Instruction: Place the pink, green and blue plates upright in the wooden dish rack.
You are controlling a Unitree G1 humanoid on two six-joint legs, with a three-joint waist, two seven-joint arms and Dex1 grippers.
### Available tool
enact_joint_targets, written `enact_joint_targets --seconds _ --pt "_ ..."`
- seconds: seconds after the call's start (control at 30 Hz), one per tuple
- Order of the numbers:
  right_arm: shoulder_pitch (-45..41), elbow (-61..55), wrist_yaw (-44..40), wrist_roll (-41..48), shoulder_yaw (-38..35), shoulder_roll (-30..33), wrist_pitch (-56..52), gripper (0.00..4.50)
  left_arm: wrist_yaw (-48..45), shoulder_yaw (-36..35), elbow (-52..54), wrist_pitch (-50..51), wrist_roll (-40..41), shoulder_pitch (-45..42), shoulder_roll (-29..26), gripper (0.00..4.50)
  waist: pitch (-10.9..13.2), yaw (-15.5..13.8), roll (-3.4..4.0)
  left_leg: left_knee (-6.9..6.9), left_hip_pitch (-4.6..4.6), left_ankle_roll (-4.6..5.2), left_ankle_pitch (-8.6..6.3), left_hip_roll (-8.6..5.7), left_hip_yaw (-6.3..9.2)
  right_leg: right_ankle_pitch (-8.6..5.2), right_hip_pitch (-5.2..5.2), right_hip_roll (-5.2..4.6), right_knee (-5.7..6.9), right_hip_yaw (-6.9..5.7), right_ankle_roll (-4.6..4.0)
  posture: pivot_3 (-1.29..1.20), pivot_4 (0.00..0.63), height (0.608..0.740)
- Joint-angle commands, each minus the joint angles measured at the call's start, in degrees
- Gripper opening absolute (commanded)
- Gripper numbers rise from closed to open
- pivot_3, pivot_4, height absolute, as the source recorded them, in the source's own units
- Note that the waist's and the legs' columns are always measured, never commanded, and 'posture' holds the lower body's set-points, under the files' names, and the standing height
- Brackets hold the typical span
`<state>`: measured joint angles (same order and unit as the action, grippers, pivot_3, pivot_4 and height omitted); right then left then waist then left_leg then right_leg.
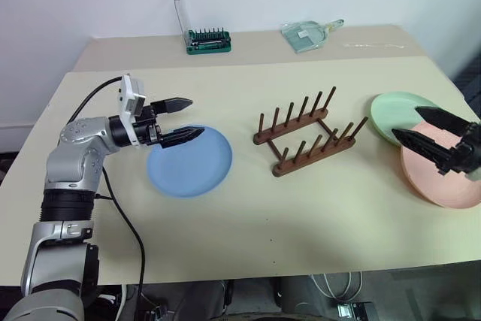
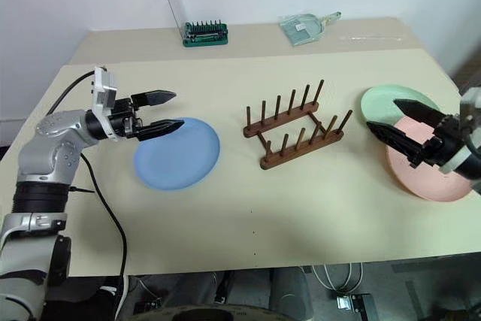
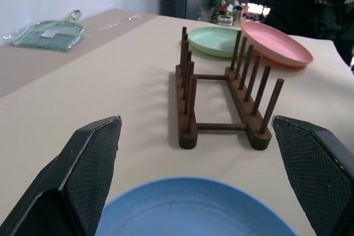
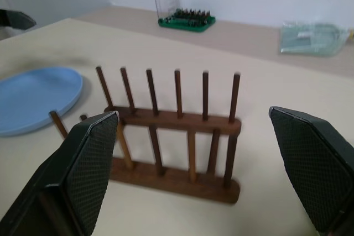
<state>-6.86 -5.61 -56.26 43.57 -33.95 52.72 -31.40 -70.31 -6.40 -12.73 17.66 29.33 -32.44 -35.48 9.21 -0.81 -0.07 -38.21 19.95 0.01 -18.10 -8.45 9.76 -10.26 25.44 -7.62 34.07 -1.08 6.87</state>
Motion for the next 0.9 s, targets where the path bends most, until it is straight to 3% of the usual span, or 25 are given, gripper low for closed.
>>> enact_joint_targets --seconds 0.03,0.17,0.43,0.53,0.7,0.9 --pt "-3.75 1.29 -0.38 -1.03 1.93 -0.07 2.47 4.46 0.98 -2.59 2.5 -1.06 0.7 0.27 -1.09 4.5 0.01 -0.03 -0.02 0.0 0.0 0.0 0.0 0.0 0.0 0.0 0.0 0.0 0.0 0.0 0.0 0.0 0.15 0.74" --pt "-6.26 1.88 0.11 -2.04 4.59 -1.98 3.78 4.46 1.87 -3.04 3.41 0.76 1.36 -0.56 -1.93 4.5 0.04 -0.06 -0.05 -0.01 -0.01 0.01 -0.01 -0.02 -0.09 0.03 0.01 0.01 -0.02 0.13 0.05 0.0 0.15 0.74" --pt "-2.69 -1.67 2.6 -0.97 2.38 -3.57 3.23 4.46 3.32 -0.74 1.36 2.85 0.18 -4.31 -0.1 4.5 0.06 -0.1 -0.09 -0.03 0.04 0.02 -0.01 -0.06 -0.08 0.09 0.03 0.01 -0.04 0.19 0.12 0.0 0.15 0.74" --pt "-2.47 -2.14 2.8 -0.53 1.42 -3.95 3.75 4.46 4.95 1.7 3.44 15.96 2.25 -6.66 -1.6 4.5 0.06 0.09 -0.09 -0.02 0.0 0.02 -0.01 -0.05 -0.11 0.09 0.04 0.03 -0.01 0.24 0.13 0.0 0.15 0.74" --pt "-1.6 -7.24 6.69 0.04 2.46 -7.15 3.16 4.46 1.67 1.82 0.11 14.22 1.06 -9.27 -2.9 4.5 0.07 0.18 -0.09 -0.01 -0.05 0.02 -0.02 -0.03 -0.16 0.09 0.04 0.08 0.01 0.29 0.13 0.0 0.15 0.74" --pt "4.51 -13.75 5.36 2.91 -0.79 -6.45 1.41 4.46 2.33 6.67 -0.67 14.1 -1.6 -13.71 1.26 4.5 0.1 -1.4 -0.11 -0.05 0.0 0.05 -0.04 -0.09 -0.2 0.14 0.02 0.04 -0.08 0.33 0.21 0.0 0.15 0.74"
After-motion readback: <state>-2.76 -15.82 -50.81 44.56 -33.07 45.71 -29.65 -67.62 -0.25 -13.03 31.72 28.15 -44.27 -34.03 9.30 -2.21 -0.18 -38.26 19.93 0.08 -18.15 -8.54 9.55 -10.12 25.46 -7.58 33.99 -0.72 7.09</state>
